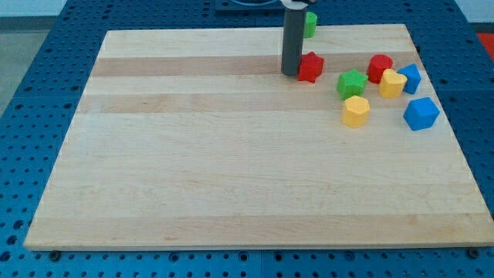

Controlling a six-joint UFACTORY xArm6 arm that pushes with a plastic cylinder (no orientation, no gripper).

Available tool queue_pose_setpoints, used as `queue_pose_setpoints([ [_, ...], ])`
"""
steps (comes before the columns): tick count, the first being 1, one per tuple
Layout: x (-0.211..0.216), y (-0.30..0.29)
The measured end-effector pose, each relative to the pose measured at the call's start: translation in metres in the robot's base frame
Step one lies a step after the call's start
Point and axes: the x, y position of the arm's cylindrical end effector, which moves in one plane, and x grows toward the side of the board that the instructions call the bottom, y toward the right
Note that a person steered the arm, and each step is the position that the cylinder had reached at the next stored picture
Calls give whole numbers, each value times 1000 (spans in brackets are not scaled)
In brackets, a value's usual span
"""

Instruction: Slightly touch the red star

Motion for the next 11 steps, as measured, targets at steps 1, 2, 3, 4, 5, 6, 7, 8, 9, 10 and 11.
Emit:
queue_pose_setpoints([
  [1, 0, 0],
  [2, 8, -2],
  [3, 41, -1],
  [4, 69, 13],
  [5, 76, 30],
  [6, 73, 42],
  [7, 57, 48],
  [8, 33, 51],
  [9, 8, 61],
  [10, -10, 81],
  [11, -19, 104],
])
